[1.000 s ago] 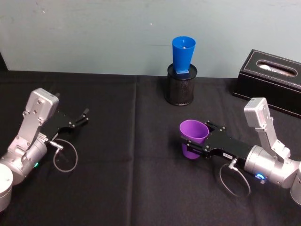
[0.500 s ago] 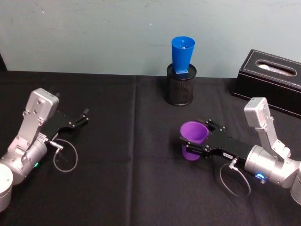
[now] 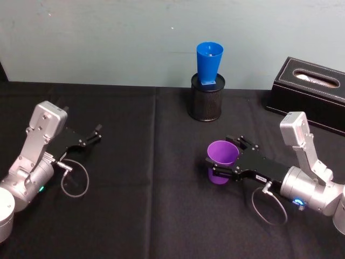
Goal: Pick up one cup with a gripper and tap it against the other cup.
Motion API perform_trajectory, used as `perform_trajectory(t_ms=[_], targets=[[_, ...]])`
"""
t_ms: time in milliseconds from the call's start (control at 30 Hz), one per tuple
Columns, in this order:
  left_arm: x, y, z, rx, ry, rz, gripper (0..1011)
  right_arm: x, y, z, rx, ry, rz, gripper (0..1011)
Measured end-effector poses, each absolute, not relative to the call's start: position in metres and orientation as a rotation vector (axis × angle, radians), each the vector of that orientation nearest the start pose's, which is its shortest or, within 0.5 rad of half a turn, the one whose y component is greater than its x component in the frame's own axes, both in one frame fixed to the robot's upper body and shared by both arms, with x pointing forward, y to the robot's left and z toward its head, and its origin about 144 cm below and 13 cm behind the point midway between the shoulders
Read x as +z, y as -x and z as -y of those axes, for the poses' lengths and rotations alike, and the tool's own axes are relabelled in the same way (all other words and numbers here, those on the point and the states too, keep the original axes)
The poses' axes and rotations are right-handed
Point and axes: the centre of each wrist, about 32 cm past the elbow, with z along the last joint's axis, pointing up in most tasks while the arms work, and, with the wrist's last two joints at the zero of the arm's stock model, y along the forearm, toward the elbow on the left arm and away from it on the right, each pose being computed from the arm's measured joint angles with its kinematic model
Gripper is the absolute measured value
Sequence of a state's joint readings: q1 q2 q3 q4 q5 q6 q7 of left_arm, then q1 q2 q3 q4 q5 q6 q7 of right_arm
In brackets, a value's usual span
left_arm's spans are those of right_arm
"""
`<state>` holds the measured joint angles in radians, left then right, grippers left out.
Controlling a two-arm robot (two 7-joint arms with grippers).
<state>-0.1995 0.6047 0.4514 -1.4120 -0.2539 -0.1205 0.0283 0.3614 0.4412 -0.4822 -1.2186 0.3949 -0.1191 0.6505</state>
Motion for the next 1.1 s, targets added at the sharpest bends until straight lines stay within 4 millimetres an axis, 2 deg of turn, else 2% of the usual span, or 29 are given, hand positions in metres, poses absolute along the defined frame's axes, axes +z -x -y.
perform_trajectory(t_ms=[267,467,567,767,1100], targets=[[1.14,-0.489,-0.31,1.248,-0.304,0.285,1005,1.137,-0.536,0.273,-0.641,0.154,0.053,1003],[1.14,-0.489,-0.31,1.248,-0.304,0.285,1005,1.148,-0.534,0.276,-0.662,0.079,0.095,1003],[1.14,-0.489,-0.31,1.248,-0.304,0.285,1005,1.155,-0.534,0.28,-0.721,0.001,0.134,1003],[1.14,-0.489,-0.31,1.248,-0.304,0.285,1004,1.157,-0.53,0.283,-0.853,-0.054,0.191,1003],[1.14,-0.489,-0.31,1.248,-0.304,0.285,1005,1.147,-0.526,0.282,-1.08,0.075,0.166,1003]])
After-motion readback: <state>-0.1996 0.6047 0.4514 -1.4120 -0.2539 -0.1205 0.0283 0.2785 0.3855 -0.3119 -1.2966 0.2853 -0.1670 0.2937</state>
